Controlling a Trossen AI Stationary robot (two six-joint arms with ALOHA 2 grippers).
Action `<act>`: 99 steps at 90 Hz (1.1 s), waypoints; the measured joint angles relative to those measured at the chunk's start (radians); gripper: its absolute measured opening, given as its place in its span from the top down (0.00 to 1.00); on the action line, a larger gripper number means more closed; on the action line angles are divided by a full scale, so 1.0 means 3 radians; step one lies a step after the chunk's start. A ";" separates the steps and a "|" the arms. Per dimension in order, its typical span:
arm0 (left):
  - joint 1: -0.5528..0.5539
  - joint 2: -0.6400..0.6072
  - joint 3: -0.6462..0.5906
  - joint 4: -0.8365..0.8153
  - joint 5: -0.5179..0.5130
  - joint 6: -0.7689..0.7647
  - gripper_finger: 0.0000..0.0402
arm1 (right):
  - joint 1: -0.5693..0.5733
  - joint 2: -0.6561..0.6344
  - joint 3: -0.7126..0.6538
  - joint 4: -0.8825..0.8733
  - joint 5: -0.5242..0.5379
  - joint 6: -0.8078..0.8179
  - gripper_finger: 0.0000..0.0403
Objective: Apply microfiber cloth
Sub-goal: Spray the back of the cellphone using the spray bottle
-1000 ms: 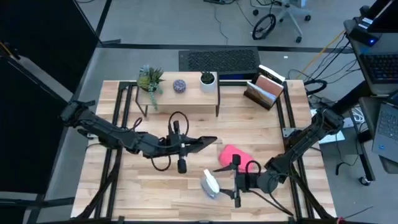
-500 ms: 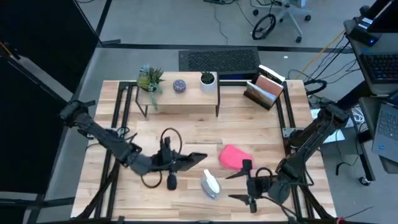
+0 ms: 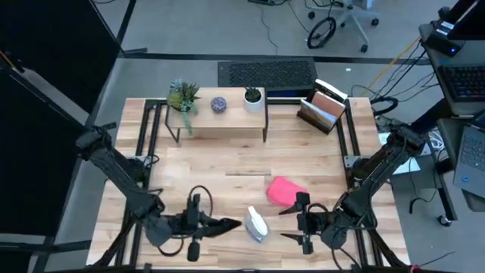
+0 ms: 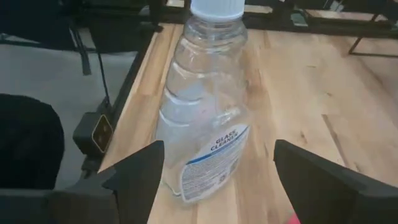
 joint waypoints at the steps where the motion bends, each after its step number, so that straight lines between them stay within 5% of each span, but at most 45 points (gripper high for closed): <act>1: 0.0009 0.0019 0.0000 0.0033 0.0000 0.0003 0.97 | -0.0007 0.0003 0.0000 0.0006 -0.0005 0.0008 0.29; 36: 0.0276 0.0234 0.0001 0.0463 0.0070 0.0218 0.97 | -0.0091 0.0316 0.0002 0.0057 -0.0105 0.0256 0.29; 67: 0.0556 0.0234 0.0001 0.0441 0.0255 0.0341 0.97 | -0.0129 0.0750 0.0003 0.0852 -0.0115 0.0037 0.29; 99: 0.0416 0.0200 0.0001 0.0409 0.0282 0.0374 0.97 | -0.0128 0.0416 0.0003 0.0488 -0.0112 -0.0177 0.29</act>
